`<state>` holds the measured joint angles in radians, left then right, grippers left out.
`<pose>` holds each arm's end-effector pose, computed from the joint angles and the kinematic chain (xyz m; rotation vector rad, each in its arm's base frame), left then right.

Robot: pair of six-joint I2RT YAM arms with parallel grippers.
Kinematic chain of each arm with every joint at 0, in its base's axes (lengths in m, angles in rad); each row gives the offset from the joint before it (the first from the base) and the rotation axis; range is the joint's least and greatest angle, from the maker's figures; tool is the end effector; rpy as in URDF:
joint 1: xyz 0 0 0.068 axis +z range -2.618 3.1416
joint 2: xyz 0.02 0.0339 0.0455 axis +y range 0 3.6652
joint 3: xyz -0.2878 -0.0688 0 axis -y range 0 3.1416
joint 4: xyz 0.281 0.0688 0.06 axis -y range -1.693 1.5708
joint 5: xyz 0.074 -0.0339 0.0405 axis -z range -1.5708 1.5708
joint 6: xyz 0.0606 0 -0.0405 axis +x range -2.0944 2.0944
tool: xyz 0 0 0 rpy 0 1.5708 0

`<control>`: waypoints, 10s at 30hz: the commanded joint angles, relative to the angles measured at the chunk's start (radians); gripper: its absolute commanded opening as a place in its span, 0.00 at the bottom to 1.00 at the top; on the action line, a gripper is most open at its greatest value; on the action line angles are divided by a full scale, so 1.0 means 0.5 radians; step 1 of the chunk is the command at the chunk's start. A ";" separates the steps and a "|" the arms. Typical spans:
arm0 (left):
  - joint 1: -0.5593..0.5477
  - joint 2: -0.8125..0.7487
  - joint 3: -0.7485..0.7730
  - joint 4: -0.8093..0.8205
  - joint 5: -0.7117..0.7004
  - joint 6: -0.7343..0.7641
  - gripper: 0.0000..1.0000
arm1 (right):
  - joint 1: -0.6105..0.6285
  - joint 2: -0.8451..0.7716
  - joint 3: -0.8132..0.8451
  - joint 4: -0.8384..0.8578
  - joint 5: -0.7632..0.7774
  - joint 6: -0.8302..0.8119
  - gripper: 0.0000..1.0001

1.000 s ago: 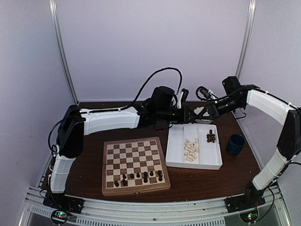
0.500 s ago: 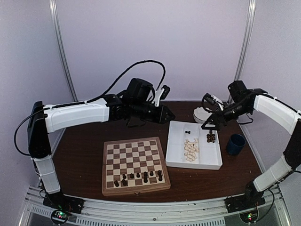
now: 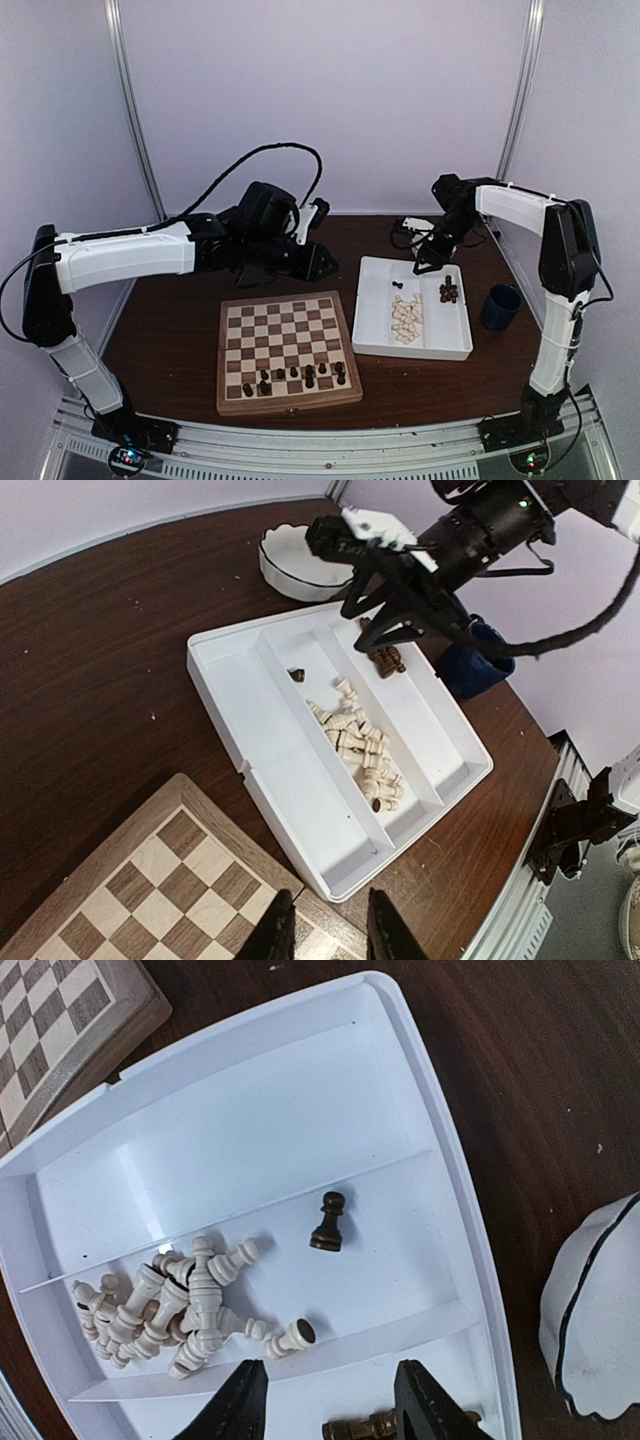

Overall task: Set up the chess pieces on the board
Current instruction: Pick up the pawn from the storage box, then pass from the right arm to the left, then place the pawn at g7, then pick up the queen from the storage box, then pass from the right arm to the left

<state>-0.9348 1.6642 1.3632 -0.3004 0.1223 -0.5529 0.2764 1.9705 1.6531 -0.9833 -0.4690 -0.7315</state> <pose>0.2575 -0.3613 0.2981 0.5177 2.2810 -0.9389 0.4272 0.1497 0.2245 -1.3929 2.3428 0.5505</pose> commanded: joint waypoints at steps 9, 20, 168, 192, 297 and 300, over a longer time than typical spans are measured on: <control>0.007 -0.127 -0.129 0.077 -0.093 -0.070 0.26 | 0.110 0.419 0.330 -0.100 0.025 0.180 0.49; 0.007 -0.120 -0.140 0.082 -0.108 -0.090 0.27 | 0.150 0.543 0.301 -0.008 0.065 0.270 0.45; -0.128 -0.741 -1.108 -0.693 -0.180 0.308 0.06 | 0.030 -0.977 -0.613 0.084 -0.776 0.358 0.64; -0.140 -0.590 -1.170 -0.617 -0.054 0.314 0.05 | 0.030 -0.980 -0.623 0.081 -0.774 0.340 0.64; 0.084 0.332 0.148 0.564 1.153 -0.483 0.46 | 0.605 -0.728 -0.269 -0.211 -0.547 0.230 0.22; 0.084 0.343 0.143 0.637 1.196 -0.502 0.46 | 0.655 -0.706 -0.243 -0.224 -0.557 0.228 0.23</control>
<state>-0.8917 1.8324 1.4158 -0.1177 0.6334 -0.7689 0.5720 1.5982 1.4990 -1.0672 -0.7025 -0.6041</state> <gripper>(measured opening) 0.464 0.226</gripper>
